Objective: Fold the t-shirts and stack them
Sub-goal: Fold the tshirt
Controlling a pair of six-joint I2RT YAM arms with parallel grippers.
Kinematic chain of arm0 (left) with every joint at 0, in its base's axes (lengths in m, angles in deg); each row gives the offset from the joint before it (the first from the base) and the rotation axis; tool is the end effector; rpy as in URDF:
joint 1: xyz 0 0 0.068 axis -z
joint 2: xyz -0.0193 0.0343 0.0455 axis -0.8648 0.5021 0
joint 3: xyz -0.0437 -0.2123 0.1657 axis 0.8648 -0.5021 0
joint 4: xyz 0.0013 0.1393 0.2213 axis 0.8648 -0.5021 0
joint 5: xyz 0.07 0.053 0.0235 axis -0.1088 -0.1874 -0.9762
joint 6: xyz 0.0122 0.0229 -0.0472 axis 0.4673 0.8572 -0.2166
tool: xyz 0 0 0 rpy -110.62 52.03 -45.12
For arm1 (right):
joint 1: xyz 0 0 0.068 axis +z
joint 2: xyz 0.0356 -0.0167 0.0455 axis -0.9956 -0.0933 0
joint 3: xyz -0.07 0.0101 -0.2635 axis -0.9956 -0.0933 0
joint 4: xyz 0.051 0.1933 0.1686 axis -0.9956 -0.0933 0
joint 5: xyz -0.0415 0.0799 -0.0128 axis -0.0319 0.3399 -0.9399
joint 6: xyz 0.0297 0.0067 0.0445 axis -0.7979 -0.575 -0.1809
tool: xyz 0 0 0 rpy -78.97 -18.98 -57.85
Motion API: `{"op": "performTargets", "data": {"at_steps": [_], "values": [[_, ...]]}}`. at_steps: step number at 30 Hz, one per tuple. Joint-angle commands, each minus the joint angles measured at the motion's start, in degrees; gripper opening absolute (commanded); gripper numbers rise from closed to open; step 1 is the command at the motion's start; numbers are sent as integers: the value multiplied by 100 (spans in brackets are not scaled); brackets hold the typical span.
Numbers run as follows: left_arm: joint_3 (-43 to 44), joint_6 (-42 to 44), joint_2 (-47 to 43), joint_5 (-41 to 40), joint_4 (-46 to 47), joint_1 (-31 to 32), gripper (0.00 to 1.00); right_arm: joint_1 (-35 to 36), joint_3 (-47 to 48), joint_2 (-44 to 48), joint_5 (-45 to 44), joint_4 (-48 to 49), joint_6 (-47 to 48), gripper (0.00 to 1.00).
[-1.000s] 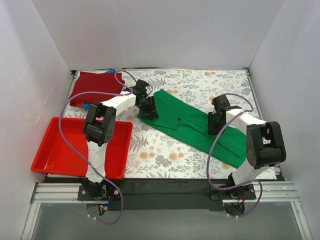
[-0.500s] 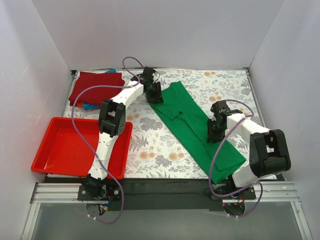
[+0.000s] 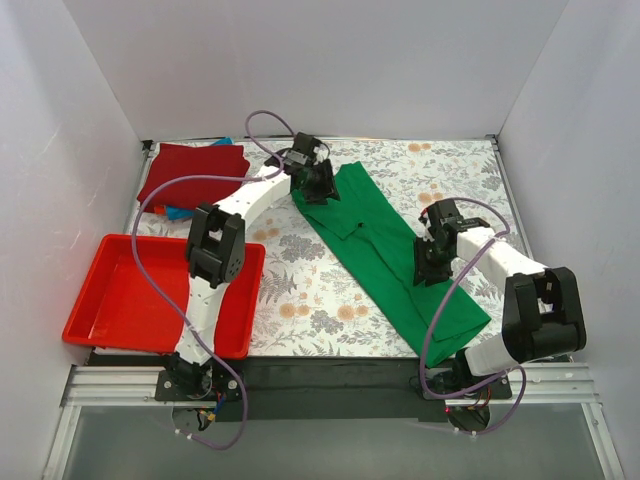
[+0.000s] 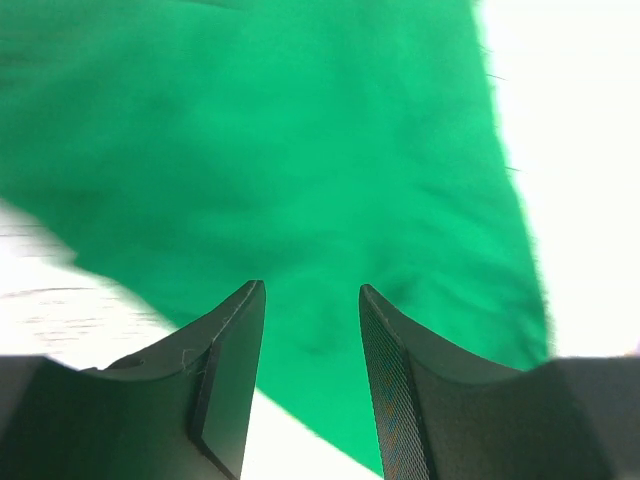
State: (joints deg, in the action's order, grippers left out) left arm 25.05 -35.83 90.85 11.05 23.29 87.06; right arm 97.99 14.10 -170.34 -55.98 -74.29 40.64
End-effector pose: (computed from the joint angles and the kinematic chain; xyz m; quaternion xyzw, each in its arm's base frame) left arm 0.4444 -0.2350 0.2075 -0.3415 0.8874 -0.2798 0.1329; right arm 0.2609 0.0633 0.1940 -0.0066 0.9854 0.0554 0.1610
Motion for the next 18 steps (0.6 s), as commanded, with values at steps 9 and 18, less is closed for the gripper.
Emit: {"op": "performTargets", "data": {"at_steps": [9, 18], "values": [[-496, -679, 447, 487, 452, 321, 42, 28, -753, -96, 755, 587, -122, 41], [-488, -793, 1018, 715, 654, -171, 42, 449, -982, -263, 914, 728, -509, 41]]}}
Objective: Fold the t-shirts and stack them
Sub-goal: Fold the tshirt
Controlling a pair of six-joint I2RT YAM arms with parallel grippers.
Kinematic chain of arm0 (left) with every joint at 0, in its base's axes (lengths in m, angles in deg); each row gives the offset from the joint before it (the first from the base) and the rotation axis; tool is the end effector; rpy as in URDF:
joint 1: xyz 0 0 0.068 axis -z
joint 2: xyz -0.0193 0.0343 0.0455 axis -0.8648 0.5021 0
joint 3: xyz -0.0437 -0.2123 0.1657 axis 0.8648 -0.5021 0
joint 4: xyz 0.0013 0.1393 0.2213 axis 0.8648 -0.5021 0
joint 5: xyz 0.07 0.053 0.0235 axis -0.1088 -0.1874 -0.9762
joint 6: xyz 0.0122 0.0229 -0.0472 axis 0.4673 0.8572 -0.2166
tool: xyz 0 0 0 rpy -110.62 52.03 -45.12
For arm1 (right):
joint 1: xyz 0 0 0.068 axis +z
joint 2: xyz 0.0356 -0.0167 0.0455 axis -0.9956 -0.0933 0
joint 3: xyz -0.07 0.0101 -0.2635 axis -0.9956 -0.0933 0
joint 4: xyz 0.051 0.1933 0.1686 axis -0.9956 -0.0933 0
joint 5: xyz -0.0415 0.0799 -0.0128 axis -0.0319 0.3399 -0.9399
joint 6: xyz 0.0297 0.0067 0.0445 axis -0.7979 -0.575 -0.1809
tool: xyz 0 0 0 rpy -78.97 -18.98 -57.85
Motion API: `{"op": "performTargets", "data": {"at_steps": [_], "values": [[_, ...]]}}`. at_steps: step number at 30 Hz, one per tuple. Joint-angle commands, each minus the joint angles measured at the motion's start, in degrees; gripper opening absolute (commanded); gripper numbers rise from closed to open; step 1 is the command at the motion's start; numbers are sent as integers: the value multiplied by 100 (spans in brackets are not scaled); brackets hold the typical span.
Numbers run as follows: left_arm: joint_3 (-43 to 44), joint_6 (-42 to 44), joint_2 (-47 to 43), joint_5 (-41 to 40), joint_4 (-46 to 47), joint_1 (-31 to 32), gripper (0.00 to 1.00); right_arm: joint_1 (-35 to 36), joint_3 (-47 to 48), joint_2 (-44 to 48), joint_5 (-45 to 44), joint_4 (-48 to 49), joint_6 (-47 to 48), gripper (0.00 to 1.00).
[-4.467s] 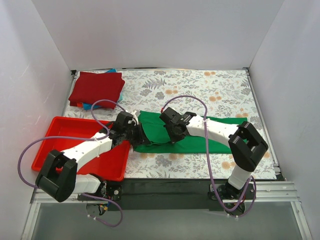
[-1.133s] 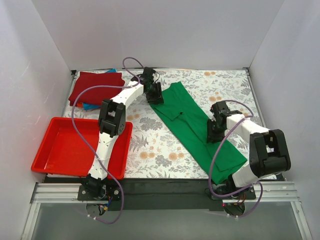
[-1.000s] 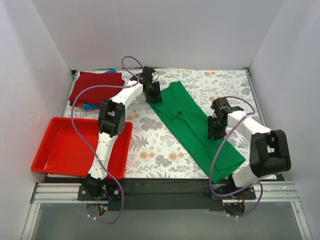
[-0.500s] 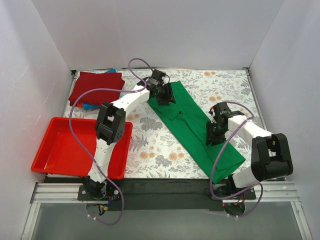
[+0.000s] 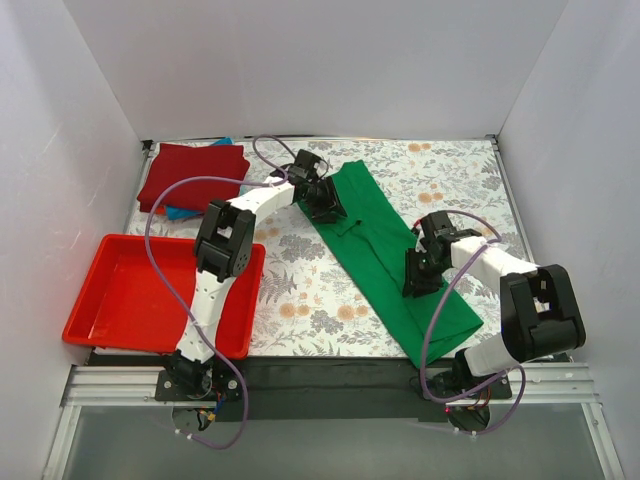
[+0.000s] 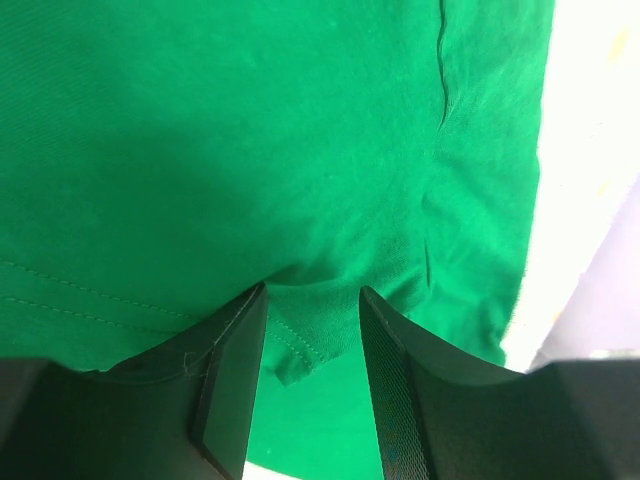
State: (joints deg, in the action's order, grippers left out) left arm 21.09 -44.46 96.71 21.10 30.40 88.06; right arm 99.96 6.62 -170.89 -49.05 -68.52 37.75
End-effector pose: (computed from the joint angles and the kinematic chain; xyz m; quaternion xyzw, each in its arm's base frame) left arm 0.4442 -0.2517 0.1451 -0.3781 0.8691 -0.3179 0.0255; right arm 0.2429 0.0723 0.1606 -0.0074 0.9857 0.1144 0.1233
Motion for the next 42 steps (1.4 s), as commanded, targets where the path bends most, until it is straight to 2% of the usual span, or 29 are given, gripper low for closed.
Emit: {"op": "performTargets", "data": {"at_steps": [1, 8, 16, 25, 31, 36, 42], "values": [[-13, 140, 546, -176, -30, -341, 42, 314, -226, -278, 230, 159, -316, 40], [1076, 712, 1241, 202, -56, -605, 42, 955, 19, -788, 801, 564, -923, 40], [1973, 914, 1891, 949, 452, -1027, 41, 1747, 784, -1456, 626, 687, -1626, 40], [2448, 536, 2331, 1301, 1481, -1159, 41, 1782, 1461, -1808, 582, 503, -1434, 42], [2616, 159, 2490, 1424, 2237, -1221, 43, 1782, 2023, -1475, 336, 3, -1266, 44], [2546, -17, 2508, 1713, 2711, -1230, 43, 1721, 2121, -1114, -121, -157, -1258, 45], [2502, -193, 2376, 2013, 3361, -1230, 45, 1545, 2147, -1219, -210, -183, -1170, 45]]}}
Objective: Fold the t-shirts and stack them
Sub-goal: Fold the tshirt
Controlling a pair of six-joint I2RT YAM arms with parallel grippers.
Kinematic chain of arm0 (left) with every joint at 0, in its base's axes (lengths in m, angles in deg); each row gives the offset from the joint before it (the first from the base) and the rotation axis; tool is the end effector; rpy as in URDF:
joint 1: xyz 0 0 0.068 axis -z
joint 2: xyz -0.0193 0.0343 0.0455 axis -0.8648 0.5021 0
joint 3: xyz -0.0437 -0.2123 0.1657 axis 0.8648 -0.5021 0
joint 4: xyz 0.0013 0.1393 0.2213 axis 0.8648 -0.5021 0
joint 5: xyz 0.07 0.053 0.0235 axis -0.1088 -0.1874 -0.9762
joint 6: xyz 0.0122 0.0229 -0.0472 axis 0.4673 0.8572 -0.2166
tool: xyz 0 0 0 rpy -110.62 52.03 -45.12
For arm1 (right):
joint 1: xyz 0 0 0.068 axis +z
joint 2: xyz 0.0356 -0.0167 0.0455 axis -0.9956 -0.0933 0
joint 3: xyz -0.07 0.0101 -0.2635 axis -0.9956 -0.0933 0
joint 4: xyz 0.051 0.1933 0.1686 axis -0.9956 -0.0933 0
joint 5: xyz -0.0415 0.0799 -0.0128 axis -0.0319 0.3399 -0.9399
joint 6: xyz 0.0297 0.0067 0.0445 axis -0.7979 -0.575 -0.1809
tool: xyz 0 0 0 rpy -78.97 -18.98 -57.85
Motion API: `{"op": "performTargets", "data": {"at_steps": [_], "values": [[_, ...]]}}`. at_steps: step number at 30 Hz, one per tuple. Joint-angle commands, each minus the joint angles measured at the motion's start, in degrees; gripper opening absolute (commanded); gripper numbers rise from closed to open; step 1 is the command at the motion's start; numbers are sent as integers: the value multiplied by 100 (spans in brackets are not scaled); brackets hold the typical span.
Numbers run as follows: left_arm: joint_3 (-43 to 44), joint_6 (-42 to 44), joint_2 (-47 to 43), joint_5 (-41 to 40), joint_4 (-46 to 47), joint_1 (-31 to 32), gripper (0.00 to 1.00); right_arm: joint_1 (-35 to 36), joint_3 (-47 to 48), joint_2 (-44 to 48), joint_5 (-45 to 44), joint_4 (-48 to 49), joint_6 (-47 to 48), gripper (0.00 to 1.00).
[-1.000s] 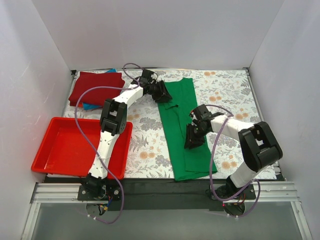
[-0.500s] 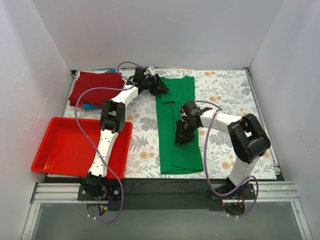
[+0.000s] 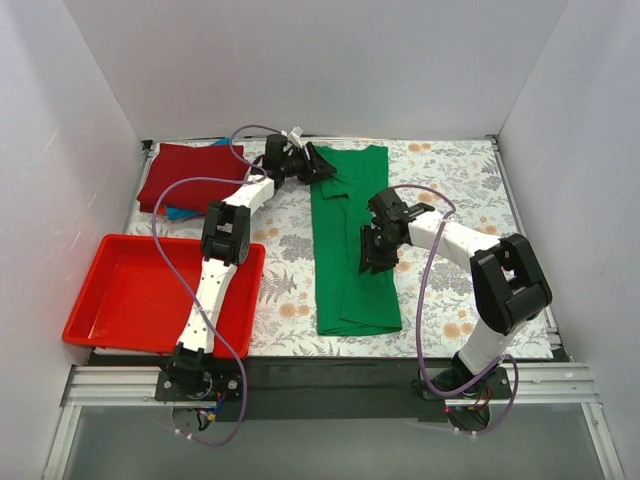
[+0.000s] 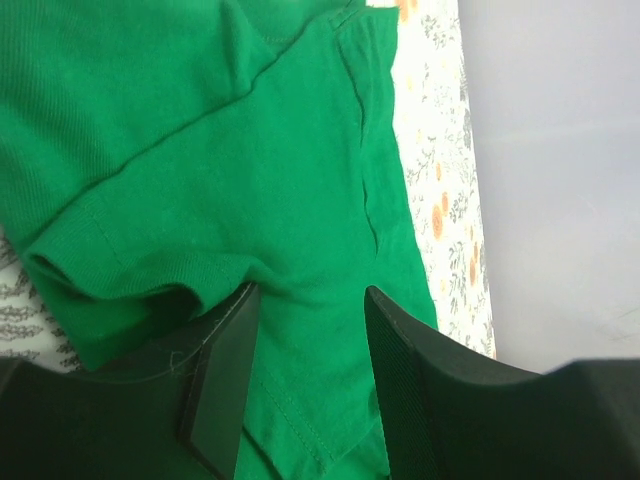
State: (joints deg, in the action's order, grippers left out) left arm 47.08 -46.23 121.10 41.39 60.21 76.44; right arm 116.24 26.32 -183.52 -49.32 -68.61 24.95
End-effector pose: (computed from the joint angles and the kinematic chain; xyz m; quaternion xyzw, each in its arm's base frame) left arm 0.5732 -0.1944 0.1035 -0.2849 0.7674 -0.5655 0.1003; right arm 0.2832 0.1806 0.1932 -0.0412 0.9742 0.1690 0.1439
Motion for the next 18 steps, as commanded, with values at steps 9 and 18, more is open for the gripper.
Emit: {"op": "performTargets", "data": {"at_steps": [9, 18], "values": [[-686, 221, -1669, 82, 830, 12, 49, -48, -393, 913, -210, -455, 313, 45], [-3091, 1257, -4207, -750, -687, 626, 50, 347, -1307, 1845, -605, -851, 173, 45]]}}
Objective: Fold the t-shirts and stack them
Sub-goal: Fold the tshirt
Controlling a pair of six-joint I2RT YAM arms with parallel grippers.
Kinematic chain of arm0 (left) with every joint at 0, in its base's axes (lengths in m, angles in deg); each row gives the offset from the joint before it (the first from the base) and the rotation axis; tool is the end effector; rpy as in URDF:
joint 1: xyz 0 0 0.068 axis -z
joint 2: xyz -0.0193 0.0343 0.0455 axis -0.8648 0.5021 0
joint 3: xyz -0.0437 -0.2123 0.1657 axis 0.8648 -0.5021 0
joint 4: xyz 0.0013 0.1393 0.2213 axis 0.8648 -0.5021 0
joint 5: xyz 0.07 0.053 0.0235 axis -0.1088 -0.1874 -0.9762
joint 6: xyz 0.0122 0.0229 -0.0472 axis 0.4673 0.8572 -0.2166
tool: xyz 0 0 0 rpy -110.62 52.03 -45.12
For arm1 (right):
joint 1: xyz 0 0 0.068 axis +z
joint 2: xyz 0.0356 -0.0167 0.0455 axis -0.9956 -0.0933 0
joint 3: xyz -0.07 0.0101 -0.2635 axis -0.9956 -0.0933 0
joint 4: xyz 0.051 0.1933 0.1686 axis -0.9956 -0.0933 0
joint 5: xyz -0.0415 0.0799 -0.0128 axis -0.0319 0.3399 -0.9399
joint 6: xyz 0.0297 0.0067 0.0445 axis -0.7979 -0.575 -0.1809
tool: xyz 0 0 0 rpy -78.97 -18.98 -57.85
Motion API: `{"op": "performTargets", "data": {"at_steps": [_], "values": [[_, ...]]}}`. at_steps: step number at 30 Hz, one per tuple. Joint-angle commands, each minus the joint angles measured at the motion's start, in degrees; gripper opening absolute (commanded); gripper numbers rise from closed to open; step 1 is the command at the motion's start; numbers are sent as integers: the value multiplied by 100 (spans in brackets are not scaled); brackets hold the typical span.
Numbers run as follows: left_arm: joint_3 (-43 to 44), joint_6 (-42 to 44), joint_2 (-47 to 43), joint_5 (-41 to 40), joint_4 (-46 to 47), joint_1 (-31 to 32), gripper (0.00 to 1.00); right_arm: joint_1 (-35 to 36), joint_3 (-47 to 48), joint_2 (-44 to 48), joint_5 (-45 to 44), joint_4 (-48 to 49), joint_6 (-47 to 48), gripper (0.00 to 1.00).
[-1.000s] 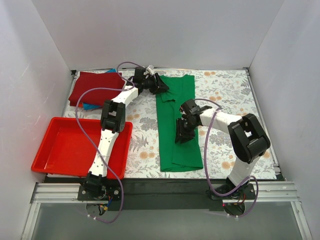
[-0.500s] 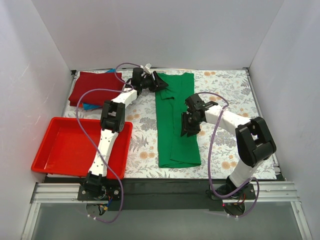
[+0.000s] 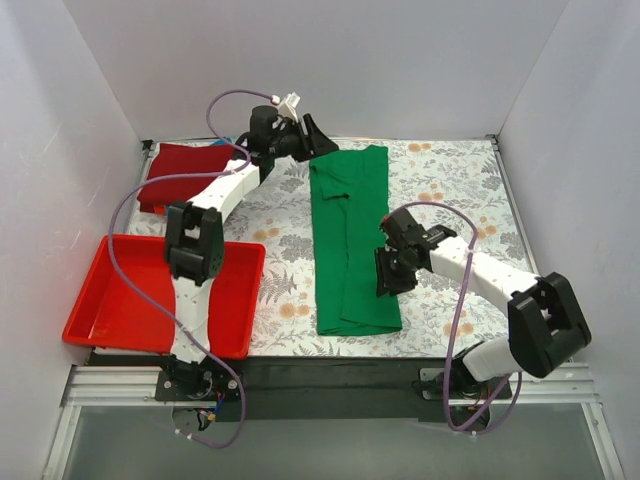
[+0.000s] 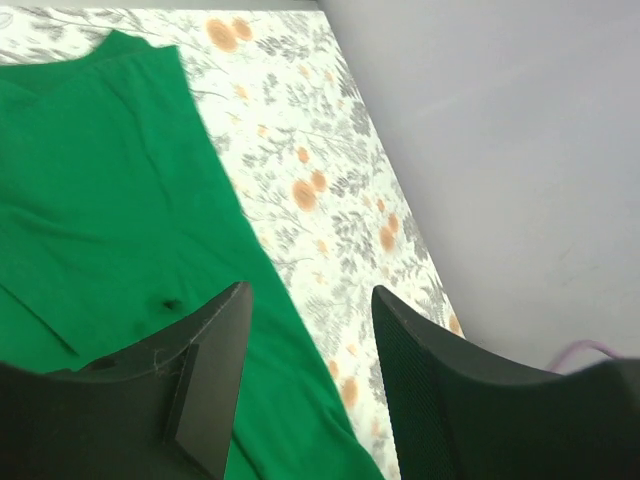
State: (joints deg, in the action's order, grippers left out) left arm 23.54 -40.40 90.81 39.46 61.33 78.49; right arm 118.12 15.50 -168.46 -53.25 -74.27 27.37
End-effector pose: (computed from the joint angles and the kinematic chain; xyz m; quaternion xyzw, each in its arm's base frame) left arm 0.5012 -0.1920 0.2582 -0.2074 0.7628 -0.5866 0.1763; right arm 0.2234 0.1513 0.2092 -0.0703 0.9769 0.1335 0.1511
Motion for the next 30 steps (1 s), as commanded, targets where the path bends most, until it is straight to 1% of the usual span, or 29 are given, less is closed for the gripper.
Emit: {"op": "performTargets", "data": {"at_steps": [1, 2, 3, 4, 5, 6, 7, 8, 9, 10, 12, 17, 20, 25, 30], "values": [[-1123, 788, -1418, -779, -976, 639, 50, 203, -286, 410, -247, -294, -122, 44], [-1797, 806, -1655, -946, -1109, 746, 50, 256, -418, 471, -282, -303, -166, 44], [-2204, 798, -2084, -1261, -1336, 860, 50, 387, -462, 550, -326, -311, -201, 44], [-2539, 728, -2288, -1395, -1452, 1088, 50, 431, -515, 586, -343, -303, -297, 44], [-3169, 588, -2473, -1509, -1566, 1203, 50, 475, -576, 603, -344, -303, -342, 43], [-3445, 500, -2805, -1667, -1819, 1326, 50, 615, -603, 630, -413, -285, -395, 43], [-3691, 420, -2957, -1947, -1952, 1553, 50, 669, -612, 630, -449, -285, -473, 43], [-3972, 246, -3106, -2063, -2058, 1669, 50, 713, -621, 621, -449, -285, -509, 43], [-4401, 166, -3369, -2168, -2259, 1783, 50, 818, -647, 595, -693, -294, -544, 43], [-4632, 86, -3510, -2378, -2348, 1976, 50, 836, -673, 586, -739, -285, -571, 43], [-5123, -159, -3861, -2512, -2568, 2152, 50, 888, -752, 542, -826, -303, -711, 43], [-5600, -494, -4346, -2881, -3043, 2487, 50, 977, -946, 463, -950, -259, -852, 43], [-5794, -687, -4434, -2882, -3246, 2680, 50, 1021, -1008, 323, -985, -163, -861, 42], [-6137, -1021, -4452, -2592, -3044, 2812, 50, 1065, -1025, 164, -959, -22, -861, 42], [-6295, -1224, -4268, -2661, -3202, 3005, 49, 1074, -1174, 68, -967, 40, -870, 40]]}}
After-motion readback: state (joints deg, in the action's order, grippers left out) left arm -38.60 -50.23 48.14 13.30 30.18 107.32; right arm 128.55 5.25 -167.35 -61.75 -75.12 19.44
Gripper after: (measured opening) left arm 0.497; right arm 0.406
